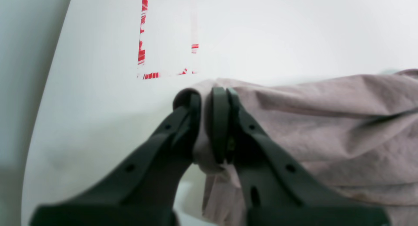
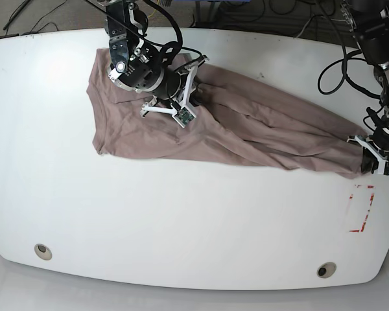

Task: Layout the t-shirt on the table in an organized manner, then fold the t-shirt properly
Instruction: 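Pull both strip ends apart with both grippers to straighten the shirt, then release the strip end and reposition the left gripper over it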

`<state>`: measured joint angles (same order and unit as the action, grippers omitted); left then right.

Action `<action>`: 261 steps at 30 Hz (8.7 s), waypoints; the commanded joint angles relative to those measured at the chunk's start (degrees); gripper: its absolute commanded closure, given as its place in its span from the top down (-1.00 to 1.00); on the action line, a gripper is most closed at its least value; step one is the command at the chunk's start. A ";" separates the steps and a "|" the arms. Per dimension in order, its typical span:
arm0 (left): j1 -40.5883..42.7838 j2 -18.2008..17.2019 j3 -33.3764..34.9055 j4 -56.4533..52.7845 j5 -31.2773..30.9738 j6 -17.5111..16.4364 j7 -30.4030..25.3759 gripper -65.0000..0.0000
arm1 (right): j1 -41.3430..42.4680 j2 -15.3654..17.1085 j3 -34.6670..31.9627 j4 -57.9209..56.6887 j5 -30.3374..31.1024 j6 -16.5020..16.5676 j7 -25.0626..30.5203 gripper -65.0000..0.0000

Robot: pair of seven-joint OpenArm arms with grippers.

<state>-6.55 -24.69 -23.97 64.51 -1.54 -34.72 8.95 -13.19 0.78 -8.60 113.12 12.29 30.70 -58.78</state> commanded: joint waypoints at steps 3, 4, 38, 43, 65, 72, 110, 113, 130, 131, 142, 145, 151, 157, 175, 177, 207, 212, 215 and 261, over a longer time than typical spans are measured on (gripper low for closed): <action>-1.50 -2.26 -0.17 -1.87 -0.88 0.21 -1.61 -1.00 | -0.22 0.15 4.25 1.12 6.30 0.12 1.16 -1.00; -1.50 -2.96 -0.08 -2.66 -0.88 0.21 -1.61 -1.00 | -0.39 0.85 5.04 1.12 7.35 0.12 1.16 -1.00; -0.44 -5.33 -0.08 -6.62 -0.88 0.21 -1.70 -1.00 | -3.20 10.61 12.69 0.77 15.88 0.03 1.07 -1.00; 1.93 -5.33 -0.08 -6.62 -0.88 0.21 -1.52 -1.00 | -3.47 10.70 11.55 0.68 15.88 0.03 1.07 -0.98; 3.16 -8.59 -0.25 -5.83 -1.32 -0.14 -1.61 1.00 | -3.03 11.05 11.99 0.77 15.53 0.03 1.86 0.59; 2.99 -5.86 -3.86 3.14 -1.32 -0.23 -1.61 1.00 | -1.71 11.14 12.07 0.24 15.44 0.03 7.49 0.48; 9.40 8.47 -6.06 14.30 -0.88 -3.04 -1.43 -0.97 | 1.81 6.65 11.99 -21.12 15.53 -2.52 14.96 -1.00; 9.49 8.47 -6.06 14.30 -0.88 -3.04 -1.43 -0.97 | 2.95 8.67 11.99 -23.93 15.53 -2.52 15.93 -1.00; 10.63 8.38 -6.06 14.48 -0.79 -3.04 -1.43 -0.97 | 13.06 19.40 11.63 -41.87 15.44 1.61 23.05 -1.00; 10.72 8.38 -6.06 14.48 -0.79 -3.04 -1.43 -0.97 | 13.85 19.75 11.63 -43.27 15.44 1.79 23.40 -1.00; 10.37 8.38 -6.06 14.65 -0.79 -3.04 -1.43 -0.97 | 16.31 21.25 9.61 -45.38 15.44 1.79 23.75 -1.00; 10.19 8.38 -6.06 14.65 -0.79 -3.04 -1.43 -0.97 | 17.01 21.25 7.59 -45.38 15.44 1.79 23.75 -1.00; 8.70 8.38 -6.06 14.57 -0.79 -3.30 -1.17 -0.96 | 17.10 20.63 6.18 -45.38 15.44 1.79 23.75 -1.00; 8.08 8.38 -6.06 14.74 -1.14 -3.39 3.58 -0.82 | 17.10 19.31 5.92 -45.56 15.44 1.79 23.84 -1.00; 6.06 8.47 -9.75 16.24 -1.23 -3.39 4.63 1.00 | 17.01 19.05 5.92 -45.65 15.44 1.79 23.84 -1.00; 5.89 8.47 -9.66 15.80 -1.23 -3.39 5.07 1.00 | 17.01 19.05 5.92 -45.65 15.44 1.79 23.84 -1.00; 11.43 8.47 -8.69 19.93 -1.14 -3.39 6.30 1.00 | 16.93 18.96 5.92 -45.65 15.44 1.61 23.84 -1.00; 14.15 8.47 -11.86 21.77 -1.23 -3.48 6.30 1.00 | 16.93 18.96 5.92 -45.65 15.44 1.61 23.84 -1.00; 15.38 8.47 -13.53 21.77 -1.23 -3.48 6.30 1.00 | 16.93 18.96 5.92 -45.65 15.44 1.61 23.84 -1.00; 15.65 10.40 -13.53 13.51 -0.88 -5.28 6.30 0.66 | 16.84 17.47 5.92 -45.74 15.44 1.70 23.84 -1.00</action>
<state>9.58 -13.34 -37.34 77.62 -1.43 -39.97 16.71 4.36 17.78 -2.28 68.07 31.42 33.26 -29.93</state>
